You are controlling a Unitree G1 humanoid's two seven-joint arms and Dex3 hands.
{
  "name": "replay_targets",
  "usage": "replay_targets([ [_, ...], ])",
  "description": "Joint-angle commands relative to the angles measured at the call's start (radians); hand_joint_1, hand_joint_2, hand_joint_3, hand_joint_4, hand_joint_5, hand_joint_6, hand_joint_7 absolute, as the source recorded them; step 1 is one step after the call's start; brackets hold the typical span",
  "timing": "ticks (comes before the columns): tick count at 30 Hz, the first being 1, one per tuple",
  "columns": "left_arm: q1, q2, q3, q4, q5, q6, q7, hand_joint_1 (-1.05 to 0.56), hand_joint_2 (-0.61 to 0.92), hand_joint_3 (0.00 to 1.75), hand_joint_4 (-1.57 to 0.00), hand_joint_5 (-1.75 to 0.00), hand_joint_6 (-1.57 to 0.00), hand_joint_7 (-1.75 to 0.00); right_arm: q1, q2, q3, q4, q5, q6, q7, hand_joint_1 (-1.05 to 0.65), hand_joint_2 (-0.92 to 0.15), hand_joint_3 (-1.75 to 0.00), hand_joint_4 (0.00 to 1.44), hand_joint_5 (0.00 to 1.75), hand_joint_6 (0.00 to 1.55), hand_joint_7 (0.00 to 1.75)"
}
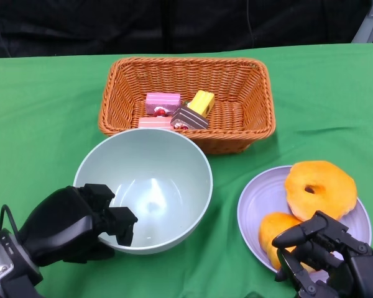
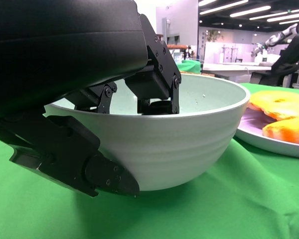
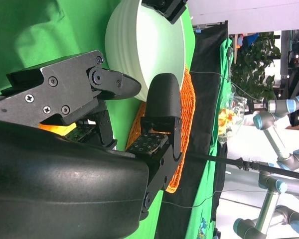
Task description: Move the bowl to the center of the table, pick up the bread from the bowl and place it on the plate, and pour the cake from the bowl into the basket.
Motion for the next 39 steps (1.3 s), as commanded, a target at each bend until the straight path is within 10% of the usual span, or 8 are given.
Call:
replay_targets([
  [1,0.018,0.014,0.002,-0.039,-0.074,-0.027,-0.084,-0.2,0.92,0.06,-0.87,-1.08,-1.03,-0.37,0.004,-0.003,0.0,-0.012,-0.002,-0.003,-0.006,-0.08,-0.8,-0.57,0.69,1.52,0.62,1.25],
  [7,0.077,0.084,0.041,-0.126,-0.364,-0.121,-0.491,-0.78,0.92,0.06,-0.39,-0.05,-0.4,-0.01,0.005,-0.004,0.003,-0.017,0.001,0.009,-0.004,-0.07,-0.81,-0.57,0.69,1.53,0.62,1.26],
  [14,0.176,0.137,0.071,-0.256,-0.878,-0.084,-1.006,-1.04,0.92,0.16,-0.01,0.0,-0.04,0.0,-0.001,-0.008,0.001,-0.011,0.006,0.008,0.002,-0.07,-0.8,-0.58,0.69,1.54,0.62,1.26],
  [23,0.34,0.094,0.222,-0.526,-1.499,0.238,-1.526,-0.99,0.91,0.07,0.0,0.0,-0.08,-0.03,0.008,-0.009,-0.003,-0.021,0.01,0.011,0.004,-0.07,-0.8,-0.58,0.69,1.54,0.63,1.25],
  [28,0.452,-0.04,0.359,-0.67,-1.687,0.396,-1.569,-0.51,0.92,0.04,-0.55,-0.22,-0.51,-0.1,0.0,-0.023,-0.004,-0.021,0.022,0.022,0.028,-0.08,-0.8,-0.57,0.7,1.54,0.63,1.26],
  [34,0.513,-0.151,0.449,-0.729,-1.629,0.416,-1.563,-0.37,0.92,0.1,-0.85,-0.38,-0.71,-0.17,-0.016,-0.035,0.004,-0.031,0.065,0.06,0.082,-0.08,-0.81,-0.57,0.68,1.54,0.62,1.27],
  [36,0.53,-0.181,0.47,-0.74,-1.593,0.414,-1.546,-0.23,0.92,0.16,-0.77,-0.87,-0.84,-0.3,-0.026,-0.04,0.005,-0.032,0.069,0.067,0.097,-0.07,-0.8,-0.61,0.68,1.54,0.63,1.25],
  [39,0.549,-0.198,0.493,-0.771,-1.536,0.433,-1.53,-0.03,0.68,0.77,-0.81,-1.16,-0.88,-0.69,-0.038,-0.047,0.003,-0.032,0.083,0.077,0.117,-0.08,-0.78,-0.63,0.68,1.54,0.63,1.25],
])
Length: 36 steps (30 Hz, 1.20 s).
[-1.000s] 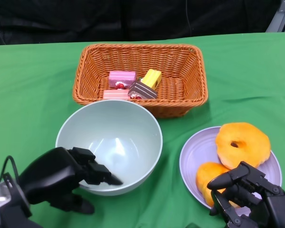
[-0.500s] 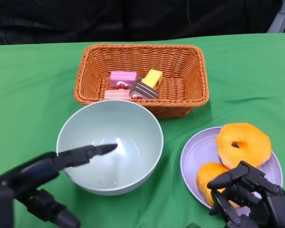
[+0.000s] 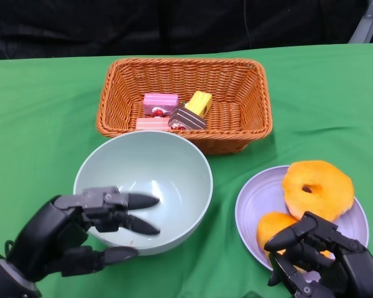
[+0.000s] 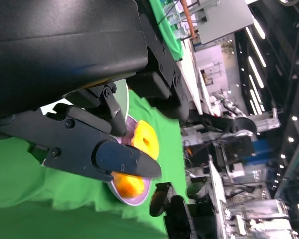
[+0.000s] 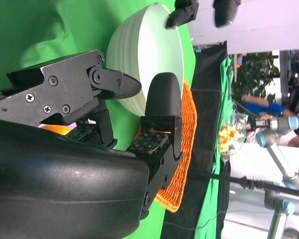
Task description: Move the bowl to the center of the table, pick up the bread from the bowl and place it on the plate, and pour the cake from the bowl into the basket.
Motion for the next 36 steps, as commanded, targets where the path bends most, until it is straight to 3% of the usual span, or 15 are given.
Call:
replay_targets([
  [1,0.032,-0.002,0.032,-0.048,0.053,0.037,0.018,0.05,0.67,0.89,-0.85,-1.28,-0.89,-0.86,-0.021,-0.021,-0.002,-0.012,0.029,0.01,0.027,-0.07,-0.77,-0.64,0.68,1.54,0.63,1.25],
  [2,0.038,-0.004,0.036,-0.062,0.062,0.05,0.016,0.11,0.65,0.99,-0.87,-1.37,-0.87,-1.03,-0.026,-0.024,-0.003,-0.01,0.033,0.01,0.034,-0.07,-0.77,-0.65,0.68,1.55,0.63,1.25],
  [4,0.057,-0.01,0.037,-0.094,0.081,0.075,0.013,0.12,0.63,1.04,-0.87,-1.5,-0.84,-1.2,-0.043,-0.034,-0.002,-0.002,0.036,0.008,0.051,-0.08,-0.76,-0.66,0.68,1.56,0.64,1.25],
  [9,0.088,-0.03,0.035,-0.121,0.094,0.103,-0.007,0.1,0.58,1.19,-0.79,-1.71,-0.76,-1.42,-0.075,-0.043,0.012,0.021,0.055,0.0,0.1,-0.1,-0.71,-0.74,0.71,1.55,0.67,1.26],
  [16,0.086,-0.037,0.064,-0.122,0.082,0.147,-0.032,0.07,0.59,1.22,-0.77,-1.75,-0.72,-1.49,-0.053,-0.055,0.004,0.006,0.068,-0.01,0.131,-0.12,-0.68,-0.79,0.75,1.53,0.67,1.28],
  [21,0.118,-0.035,0.094,-0.154,0.076,0.169,-0.04,0.03,0.6,1.19,-0.77,-1.75,-0.7,-1.5,0.02,-0.072,-0.013,-0.06,0.083,-0.008,0.129,-0.13,-0.68,-0.79,0.71,1.58,0.63,1.34],
  [27,0.165,-0.041,0.132,-0.163,0.068,0.151,-0.058,0.02,0.6,1.19,-0.78,-1.74,-0.71,-1.49,0.106,-0.083,-0.026,-0.114,0.1,-0.035,0.135,-0.1,-0.59,-0.96,0.69,1.61,0.63,1.33],
  [36,0.216,-0.047,0.165,-0.197,0.039,0.168,-0.07,0.03,0.59,1.22,-0.78,-1.74,-0.71,-1.48,0.139,-0.089,-0.014,-0.159,0.119,-0.026,0.138,-0.1,-0.61,-0.9,0.69,1.62,0.62,1.35],
])
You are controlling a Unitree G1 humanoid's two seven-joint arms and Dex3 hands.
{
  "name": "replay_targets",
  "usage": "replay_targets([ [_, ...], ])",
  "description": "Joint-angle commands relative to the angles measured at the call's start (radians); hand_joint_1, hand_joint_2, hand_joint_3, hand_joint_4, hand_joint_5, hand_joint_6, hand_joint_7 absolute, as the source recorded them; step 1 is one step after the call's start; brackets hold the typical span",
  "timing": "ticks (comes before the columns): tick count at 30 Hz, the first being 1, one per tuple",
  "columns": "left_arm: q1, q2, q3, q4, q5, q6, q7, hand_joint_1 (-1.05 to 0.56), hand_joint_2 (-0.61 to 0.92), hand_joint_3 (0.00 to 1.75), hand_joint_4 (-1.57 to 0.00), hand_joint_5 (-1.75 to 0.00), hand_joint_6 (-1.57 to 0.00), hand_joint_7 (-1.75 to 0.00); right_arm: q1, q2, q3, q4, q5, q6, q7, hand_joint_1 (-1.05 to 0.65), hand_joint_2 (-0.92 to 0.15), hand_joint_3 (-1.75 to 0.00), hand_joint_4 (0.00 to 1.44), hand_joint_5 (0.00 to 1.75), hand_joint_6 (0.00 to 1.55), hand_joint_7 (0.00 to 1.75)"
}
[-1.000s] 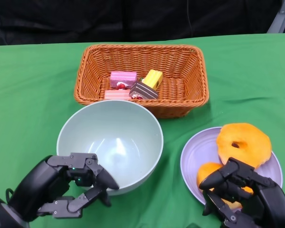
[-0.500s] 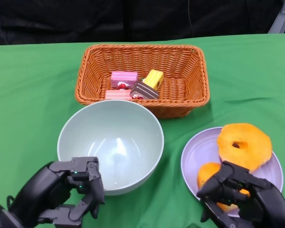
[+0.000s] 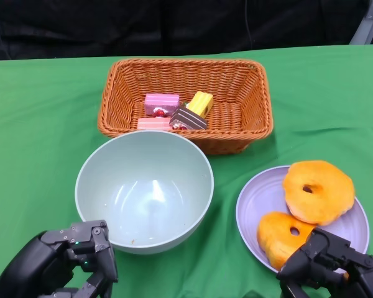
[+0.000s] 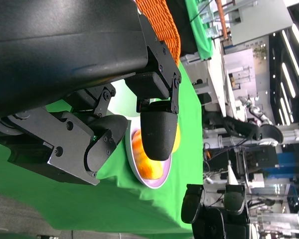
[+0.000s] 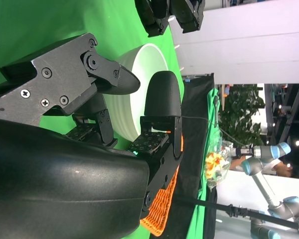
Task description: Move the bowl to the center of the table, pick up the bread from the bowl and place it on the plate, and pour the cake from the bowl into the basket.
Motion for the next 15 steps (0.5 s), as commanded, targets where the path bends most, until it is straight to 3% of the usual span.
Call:
replay_targets([
  [1,0.01,0.004,0.018,-0.025,-0.018,0.008,-0.012,0.03,0.59,1.22,-0.78,-1.74,-0.71,-1.49,0.02,-0.014,-0.002,-0.017,0.023,-0.01,0.007,-0.1,-0.61,-0.9,0.7,1.62,0.62,1.35],
  [15,-0.007,-0.007,0.031,0.022,0.015,-0.012,-0.01,0.03,0.61,1.15,-0.8,-1.7,-0.72,-1.45,0.036,-0.013,-0.002,-0.035,0.006,-0.012,-0.011,-0.11,-0.64,-0.85,0.68,1.62,0.6,1.35],
])
